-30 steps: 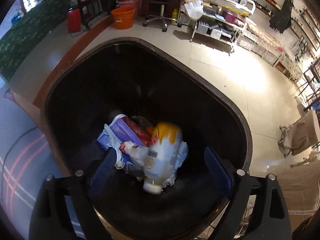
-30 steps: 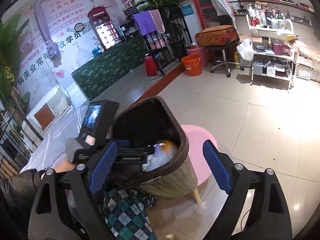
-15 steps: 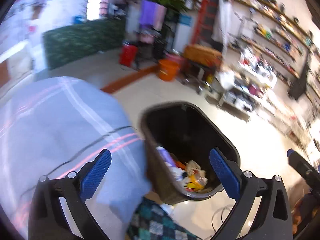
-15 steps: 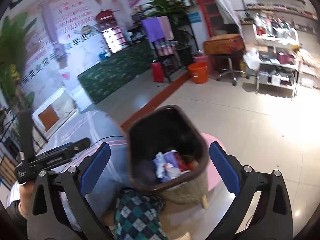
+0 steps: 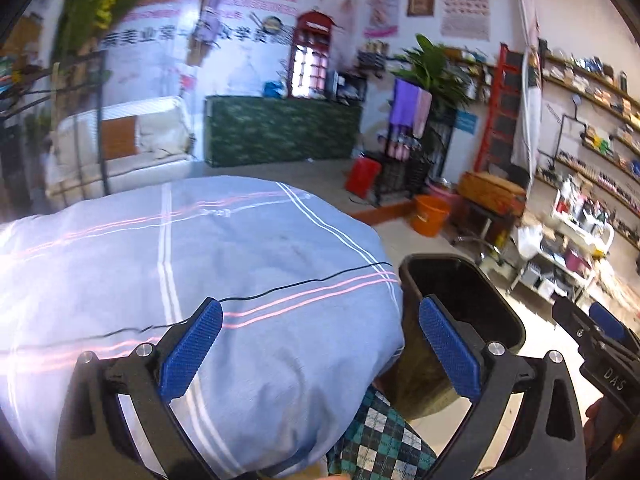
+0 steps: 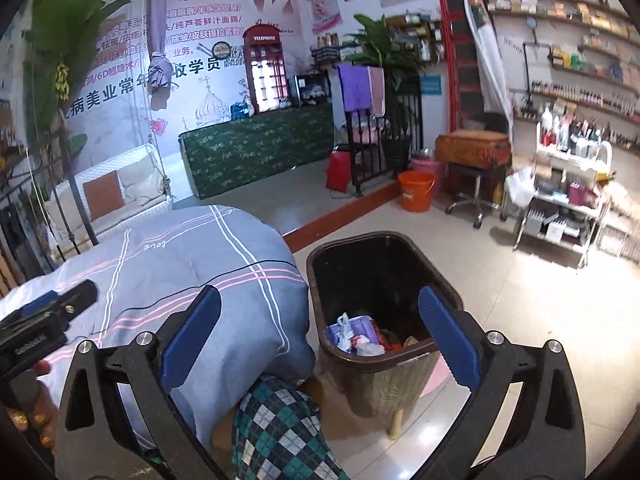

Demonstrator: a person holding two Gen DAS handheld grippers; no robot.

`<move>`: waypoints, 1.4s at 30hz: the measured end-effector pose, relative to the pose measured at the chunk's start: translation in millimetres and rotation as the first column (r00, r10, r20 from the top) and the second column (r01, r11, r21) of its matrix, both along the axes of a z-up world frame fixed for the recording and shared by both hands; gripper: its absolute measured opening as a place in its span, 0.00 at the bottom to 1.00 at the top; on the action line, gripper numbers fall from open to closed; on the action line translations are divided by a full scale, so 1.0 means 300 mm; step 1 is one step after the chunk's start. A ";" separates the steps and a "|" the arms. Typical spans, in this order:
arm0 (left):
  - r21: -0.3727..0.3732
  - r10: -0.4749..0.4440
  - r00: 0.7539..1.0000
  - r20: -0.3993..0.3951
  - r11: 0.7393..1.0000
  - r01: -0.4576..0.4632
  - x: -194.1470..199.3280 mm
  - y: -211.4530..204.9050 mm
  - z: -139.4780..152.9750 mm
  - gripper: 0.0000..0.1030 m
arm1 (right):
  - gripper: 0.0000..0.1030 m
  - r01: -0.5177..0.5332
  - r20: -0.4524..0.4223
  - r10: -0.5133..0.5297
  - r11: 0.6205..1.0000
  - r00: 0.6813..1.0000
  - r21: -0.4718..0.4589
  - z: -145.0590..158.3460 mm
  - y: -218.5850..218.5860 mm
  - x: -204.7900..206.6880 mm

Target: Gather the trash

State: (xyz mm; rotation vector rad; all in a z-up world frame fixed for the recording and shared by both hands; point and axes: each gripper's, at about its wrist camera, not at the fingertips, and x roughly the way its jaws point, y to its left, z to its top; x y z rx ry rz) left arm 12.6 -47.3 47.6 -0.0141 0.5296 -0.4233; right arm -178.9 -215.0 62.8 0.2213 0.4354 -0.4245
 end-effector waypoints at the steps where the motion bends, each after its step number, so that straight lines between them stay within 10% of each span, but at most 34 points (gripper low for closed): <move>1: 0.003 0.005 1.000 0.011 1.000 -0.005 -0.016 0.010 0.003 0.94 | 0.95 0.008 0.003 -0.008 1.000 1.000 -0.014 0.001 0.013 -0.018; 42: 0.043 0.121 0.991 0.064 0.991 -0.124 -0.092 0.119 -0.032 0.95 | 0.95 -0.056 0.029 0.058 0.997 0.998 -0.056 -0.005 0.098 -0.068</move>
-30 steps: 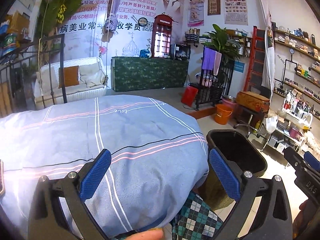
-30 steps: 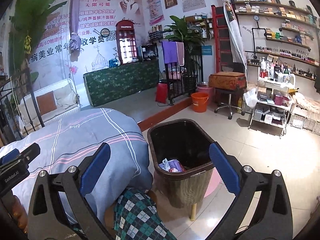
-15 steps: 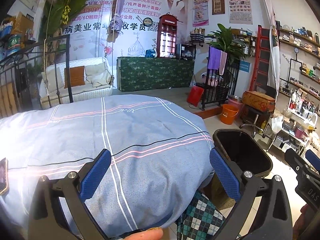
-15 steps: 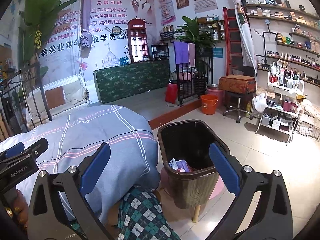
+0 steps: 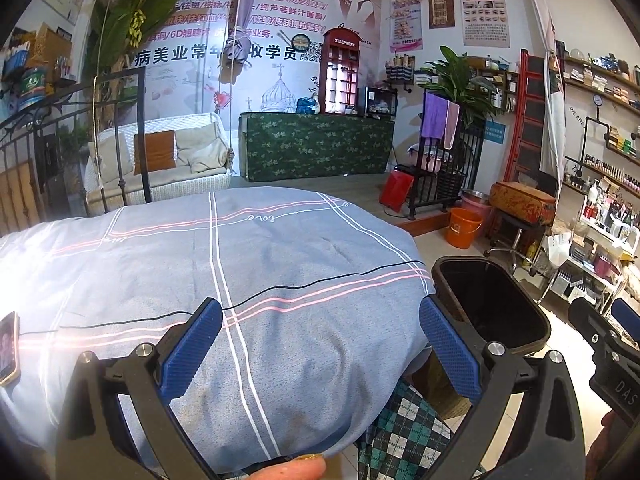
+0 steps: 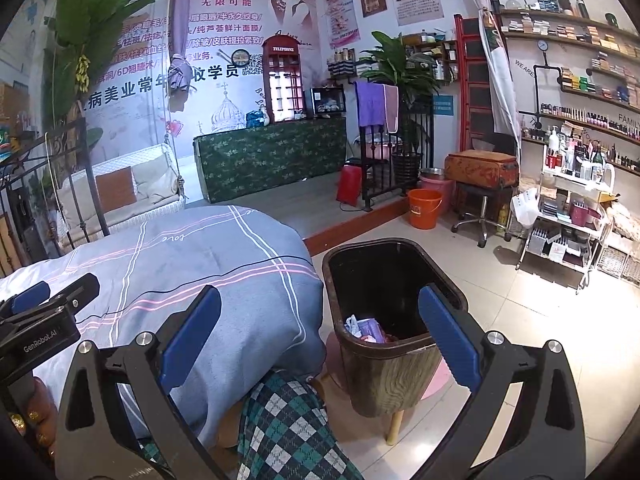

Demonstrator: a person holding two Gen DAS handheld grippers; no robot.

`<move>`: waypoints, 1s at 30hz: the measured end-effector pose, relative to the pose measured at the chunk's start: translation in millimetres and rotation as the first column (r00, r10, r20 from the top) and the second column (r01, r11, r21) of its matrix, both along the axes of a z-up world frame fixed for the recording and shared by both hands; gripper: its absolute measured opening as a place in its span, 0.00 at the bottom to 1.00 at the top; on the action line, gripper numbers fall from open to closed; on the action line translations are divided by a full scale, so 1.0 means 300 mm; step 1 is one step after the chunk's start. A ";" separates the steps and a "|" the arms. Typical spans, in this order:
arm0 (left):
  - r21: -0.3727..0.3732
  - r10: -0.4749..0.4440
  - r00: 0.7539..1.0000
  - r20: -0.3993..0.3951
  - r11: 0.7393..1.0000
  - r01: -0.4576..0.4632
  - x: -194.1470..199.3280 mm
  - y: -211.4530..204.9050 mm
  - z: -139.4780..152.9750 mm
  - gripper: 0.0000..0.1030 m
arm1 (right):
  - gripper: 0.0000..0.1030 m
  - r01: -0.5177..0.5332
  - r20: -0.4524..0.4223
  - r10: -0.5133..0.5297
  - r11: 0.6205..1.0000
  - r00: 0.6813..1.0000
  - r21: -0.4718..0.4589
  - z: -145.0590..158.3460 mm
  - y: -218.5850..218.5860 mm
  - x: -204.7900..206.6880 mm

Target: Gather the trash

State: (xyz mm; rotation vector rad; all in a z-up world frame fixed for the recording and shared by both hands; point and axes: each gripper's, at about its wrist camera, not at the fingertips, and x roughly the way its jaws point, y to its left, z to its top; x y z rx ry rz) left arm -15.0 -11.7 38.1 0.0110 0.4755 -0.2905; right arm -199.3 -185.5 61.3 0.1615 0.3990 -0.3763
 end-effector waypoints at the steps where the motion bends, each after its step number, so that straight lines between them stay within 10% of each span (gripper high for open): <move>1: -0.001 -0.001 1.000 -0.001 1.000 0.001 0.001 0.002 0.000 0.95 | 0.95 0.000 -0.001 0.000 1.000 1.000 0.001 -0.002 0.002 0.000; 30: 0.008 0.002 1.000 -0.030 1.000 -0.002 0.019 0.025 -0.021 0.95 | 0.95 -0.009 -0.030 0.010 1.000 0.999 0.020 -0.030 0.005 0.031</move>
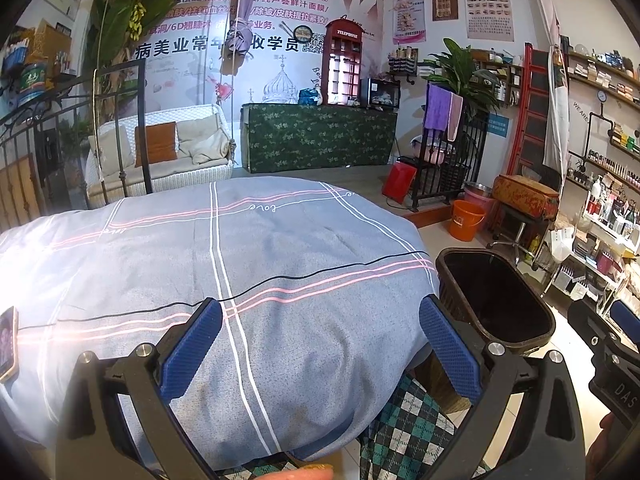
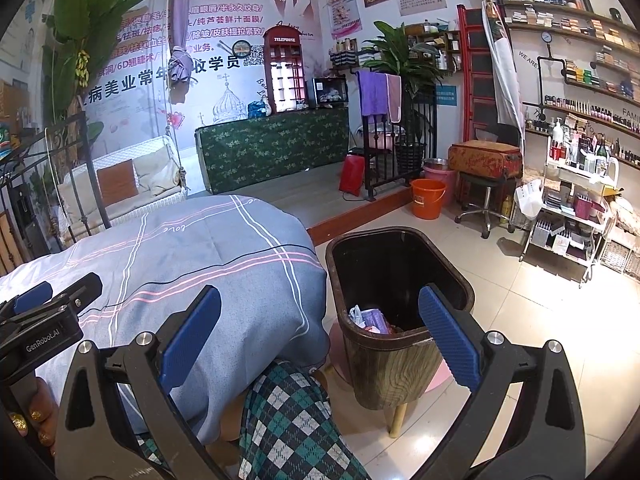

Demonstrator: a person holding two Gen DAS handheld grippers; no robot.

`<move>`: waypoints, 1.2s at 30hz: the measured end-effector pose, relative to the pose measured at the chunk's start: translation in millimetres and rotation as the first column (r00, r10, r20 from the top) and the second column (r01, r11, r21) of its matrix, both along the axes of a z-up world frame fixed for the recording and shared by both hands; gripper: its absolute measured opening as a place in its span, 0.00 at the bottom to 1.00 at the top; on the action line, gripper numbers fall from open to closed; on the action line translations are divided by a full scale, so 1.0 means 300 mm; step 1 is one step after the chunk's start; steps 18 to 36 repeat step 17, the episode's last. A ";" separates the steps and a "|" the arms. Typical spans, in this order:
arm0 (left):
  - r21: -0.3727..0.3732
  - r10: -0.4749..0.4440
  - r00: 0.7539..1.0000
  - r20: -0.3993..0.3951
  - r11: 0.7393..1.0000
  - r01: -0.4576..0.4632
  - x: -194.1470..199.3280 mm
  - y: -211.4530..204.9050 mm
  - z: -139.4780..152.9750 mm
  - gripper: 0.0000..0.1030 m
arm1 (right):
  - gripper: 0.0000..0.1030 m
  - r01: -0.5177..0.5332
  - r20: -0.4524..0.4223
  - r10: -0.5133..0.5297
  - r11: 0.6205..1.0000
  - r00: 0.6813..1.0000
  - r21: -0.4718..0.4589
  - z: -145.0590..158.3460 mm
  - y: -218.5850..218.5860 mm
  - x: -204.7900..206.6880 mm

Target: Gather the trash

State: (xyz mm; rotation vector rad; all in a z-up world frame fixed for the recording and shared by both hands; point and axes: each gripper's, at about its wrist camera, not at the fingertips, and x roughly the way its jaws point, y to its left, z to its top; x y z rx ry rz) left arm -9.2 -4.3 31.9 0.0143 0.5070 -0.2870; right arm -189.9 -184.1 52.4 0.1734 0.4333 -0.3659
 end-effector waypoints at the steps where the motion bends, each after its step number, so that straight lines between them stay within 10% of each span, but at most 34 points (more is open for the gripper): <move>1: 0.001 0.000 1.000 -0.001 1.000 0.000 0.003 0.002 -0.003 0.95 | 0.95 0.000 0.000 0.000 1.000 1.000 0.000 -0.003 -0.001 0.001; 36: 0.013 -0.003 1.000 -0.025 1.000 0.004 0.028 -0.002 -0.014 0.95 | 0.95 0.002 -0.023 -0.002 1.000 1.000 0.012 -0.018 0.001 0.026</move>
